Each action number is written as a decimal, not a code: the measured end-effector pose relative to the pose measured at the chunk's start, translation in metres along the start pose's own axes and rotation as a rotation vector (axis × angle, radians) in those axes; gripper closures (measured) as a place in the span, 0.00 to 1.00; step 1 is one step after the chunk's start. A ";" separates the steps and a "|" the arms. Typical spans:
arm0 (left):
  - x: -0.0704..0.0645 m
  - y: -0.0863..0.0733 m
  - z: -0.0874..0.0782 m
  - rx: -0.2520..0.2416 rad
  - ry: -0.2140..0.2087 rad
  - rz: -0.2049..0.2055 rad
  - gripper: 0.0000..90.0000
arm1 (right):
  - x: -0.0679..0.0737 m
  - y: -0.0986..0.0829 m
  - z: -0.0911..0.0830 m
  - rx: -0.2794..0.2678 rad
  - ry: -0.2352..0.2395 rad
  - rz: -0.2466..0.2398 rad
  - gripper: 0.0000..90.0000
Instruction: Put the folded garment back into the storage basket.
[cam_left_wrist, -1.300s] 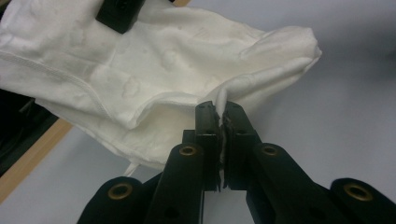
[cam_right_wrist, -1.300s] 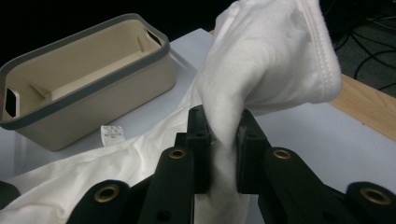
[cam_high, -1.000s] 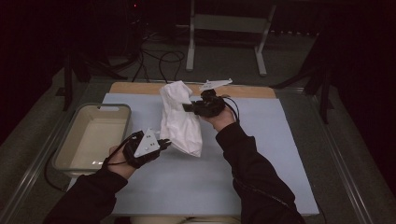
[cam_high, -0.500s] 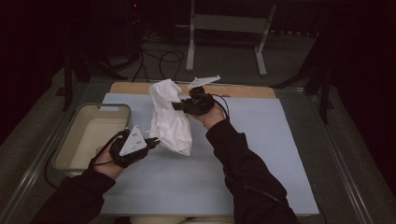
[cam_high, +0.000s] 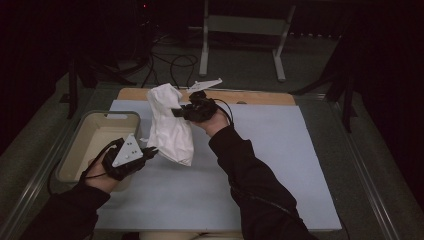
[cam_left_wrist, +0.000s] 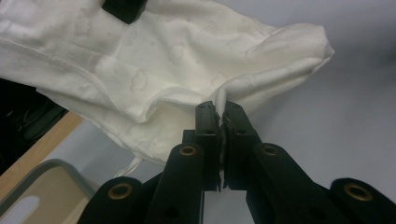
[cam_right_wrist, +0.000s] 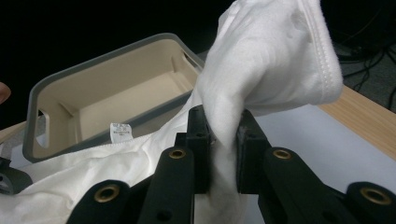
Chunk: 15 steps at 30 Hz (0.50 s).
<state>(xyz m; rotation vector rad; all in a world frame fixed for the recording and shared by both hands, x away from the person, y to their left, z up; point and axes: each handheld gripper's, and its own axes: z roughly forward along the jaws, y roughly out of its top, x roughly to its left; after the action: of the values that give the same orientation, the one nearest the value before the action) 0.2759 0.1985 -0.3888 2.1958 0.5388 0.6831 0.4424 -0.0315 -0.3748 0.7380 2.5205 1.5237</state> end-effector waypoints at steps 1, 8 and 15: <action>0.001 -0.001 -0.002 0.003 0.002 -0.002 0.97 | 0.000 0.000 0.000 0.000 0.000 0.000 0.88; 0.008 -0.007 -0.014 0.009 0.028 -0.013 0.97 | 0.010 0.010 0.013 -0.010 0.020 -0.005 0.88; 0.015 -0.014 -0.025 0.020 0.050 -0.027 0.97 | 0.018 0.022 0.027 -0.002 0.021 -0.015 0.88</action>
<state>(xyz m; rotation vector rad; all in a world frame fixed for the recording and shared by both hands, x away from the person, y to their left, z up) 0.2702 0.2291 -0.3807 2.1909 0.6028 0.7225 0.4433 0.0062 -0.3668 0.7047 2.5332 1.5375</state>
